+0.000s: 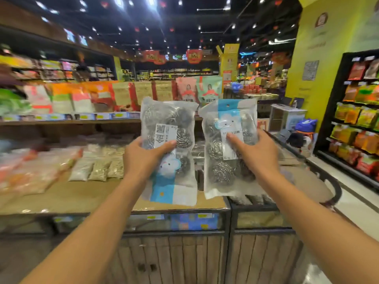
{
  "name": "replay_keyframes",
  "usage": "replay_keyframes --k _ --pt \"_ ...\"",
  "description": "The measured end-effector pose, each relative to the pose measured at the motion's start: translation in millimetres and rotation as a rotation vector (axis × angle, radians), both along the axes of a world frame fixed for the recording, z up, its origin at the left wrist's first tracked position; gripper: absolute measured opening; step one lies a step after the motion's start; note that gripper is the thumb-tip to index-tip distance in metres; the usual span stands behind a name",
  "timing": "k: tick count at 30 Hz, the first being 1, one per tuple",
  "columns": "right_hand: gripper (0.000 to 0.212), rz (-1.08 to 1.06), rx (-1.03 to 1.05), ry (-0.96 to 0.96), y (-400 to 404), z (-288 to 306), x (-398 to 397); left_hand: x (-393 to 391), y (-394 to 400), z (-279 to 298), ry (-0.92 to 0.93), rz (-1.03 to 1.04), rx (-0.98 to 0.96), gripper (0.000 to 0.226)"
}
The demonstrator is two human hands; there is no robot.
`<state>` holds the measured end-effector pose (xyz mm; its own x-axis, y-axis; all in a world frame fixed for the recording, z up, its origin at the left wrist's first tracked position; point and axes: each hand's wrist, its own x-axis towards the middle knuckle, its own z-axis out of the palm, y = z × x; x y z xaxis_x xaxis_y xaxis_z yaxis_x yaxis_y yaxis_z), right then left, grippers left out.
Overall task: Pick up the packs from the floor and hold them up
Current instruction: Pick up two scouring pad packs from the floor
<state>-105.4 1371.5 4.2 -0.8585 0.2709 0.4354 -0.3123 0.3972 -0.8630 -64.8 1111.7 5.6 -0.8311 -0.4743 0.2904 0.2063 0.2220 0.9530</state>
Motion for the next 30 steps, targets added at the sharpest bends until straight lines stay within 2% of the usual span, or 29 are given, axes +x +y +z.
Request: replay_keyframes --k 4,7,10,12,16,21,24,27,30 --pt "0.065 0.097 -0.031 0.005 -114 -5 -1 29 -111 -7 0.006 0.124 0.012 0.044" --pt "0.054 0.181 -0.053 -0.014 -202 -7 7 59 -193 -14 -0.008 0.200 0.016 0.047" --pt "0.046 0.275 -0.064 -0.028 -286 -12 17 92 -269 -21 -0.019 0.288 0.017 0.059" --pt "0.047 0.326 -0.058 -0.029 -340 -15 24 113 -316 -24 -0.030 0.342 0.020 0.044" --pt "0.047 0.428 -0.002 -0.026 -439 -21 39 148 -397 -32 -0.048 0.464 0.046 0.032" --pt "0.046 0.585 0.036 -0.027 -554 -33 44 180 -491 -52 -0.054 0.610 0.112 0.044" --pt "0.055 0.676 0.042 -0.041 -622 -44 41 193 -543 -64 -0.061 0.715 0.130 0.060" --pt "0.068 0.776 0.038 -0.057 -690 -55 36 202 -592 -71 -0.059 0.800 0.147 0.053" --pt "0.062 0.865 0.039 -0.064 -754 -61 29 206 -639 -72 -0.071 0.876 0.163 0.051"
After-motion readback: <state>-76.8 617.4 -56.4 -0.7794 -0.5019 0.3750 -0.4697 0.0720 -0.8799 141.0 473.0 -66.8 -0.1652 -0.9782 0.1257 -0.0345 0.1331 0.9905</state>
